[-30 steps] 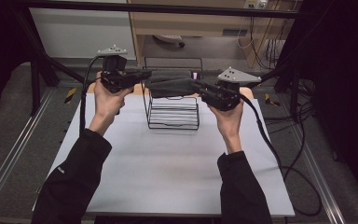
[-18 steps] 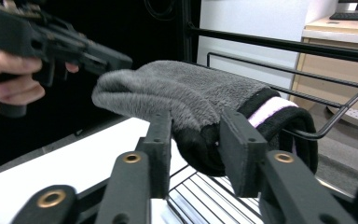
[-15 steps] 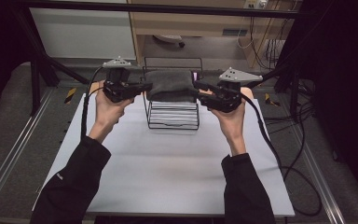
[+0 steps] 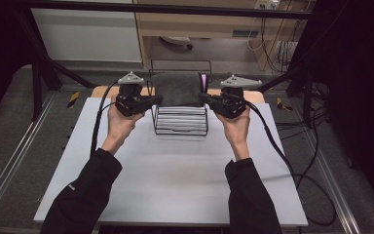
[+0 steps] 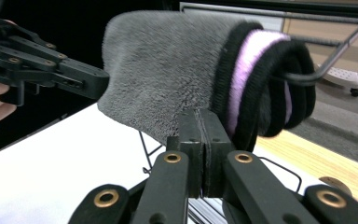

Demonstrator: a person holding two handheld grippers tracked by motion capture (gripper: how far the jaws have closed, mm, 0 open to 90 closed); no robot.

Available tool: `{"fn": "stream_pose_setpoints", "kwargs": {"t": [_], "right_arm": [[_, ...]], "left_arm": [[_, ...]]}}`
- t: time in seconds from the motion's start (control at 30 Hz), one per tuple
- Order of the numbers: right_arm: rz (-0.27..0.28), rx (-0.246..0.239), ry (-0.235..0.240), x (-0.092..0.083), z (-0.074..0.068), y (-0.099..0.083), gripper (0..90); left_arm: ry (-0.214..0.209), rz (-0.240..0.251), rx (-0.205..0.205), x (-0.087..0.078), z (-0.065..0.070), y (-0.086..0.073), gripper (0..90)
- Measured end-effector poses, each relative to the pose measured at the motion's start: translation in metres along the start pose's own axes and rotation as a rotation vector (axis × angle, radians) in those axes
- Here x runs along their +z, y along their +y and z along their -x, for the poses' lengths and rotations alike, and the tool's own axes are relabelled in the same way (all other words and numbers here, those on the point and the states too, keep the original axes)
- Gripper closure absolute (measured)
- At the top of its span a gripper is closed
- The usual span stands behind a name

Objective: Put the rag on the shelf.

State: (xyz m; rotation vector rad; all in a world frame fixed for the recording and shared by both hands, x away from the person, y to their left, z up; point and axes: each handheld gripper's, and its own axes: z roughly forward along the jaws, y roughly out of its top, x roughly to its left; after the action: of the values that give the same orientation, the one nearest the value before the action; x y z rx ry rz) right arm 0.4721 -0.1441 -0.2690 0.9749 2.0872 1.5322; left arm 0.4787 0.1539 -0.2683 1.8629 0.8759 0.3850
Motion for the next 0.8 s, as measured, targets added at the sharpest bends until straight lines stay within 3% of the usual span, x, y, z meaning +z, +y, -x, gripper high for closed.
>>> {"fn": "stream_pose_setpoints", "kwargs": {"t": [0.3, 0.5, 0.6, 0.8], "right_arm": [[0.025, 0.012, -0.018, 0.006, 0.005, -0.007, 88.6], [0.049, 0.002, 0.011, -0.006, 0.002, -0.005, 75.7], [0.061, -0.003, 0.024, -0.016, 0.001, -0.003, 68.2], [0.072, 0.016, 0.056, -0.033, -0.001, 0.003, 47.1]], "left_arm": [[0.005, 0.020, 0.000, 0.005, -0.004, -0.004, 88.6], [-0.006, 0.028, 0.012, -0.007, -0.003, -0.003, 84.3], [-0.015, 0.026, 0.008, -0.015, -0.004, -0.003, 77.8], [-0.004, 0.008, 0.015, -0.029, -0.006, -0.006, 56.6]]}}
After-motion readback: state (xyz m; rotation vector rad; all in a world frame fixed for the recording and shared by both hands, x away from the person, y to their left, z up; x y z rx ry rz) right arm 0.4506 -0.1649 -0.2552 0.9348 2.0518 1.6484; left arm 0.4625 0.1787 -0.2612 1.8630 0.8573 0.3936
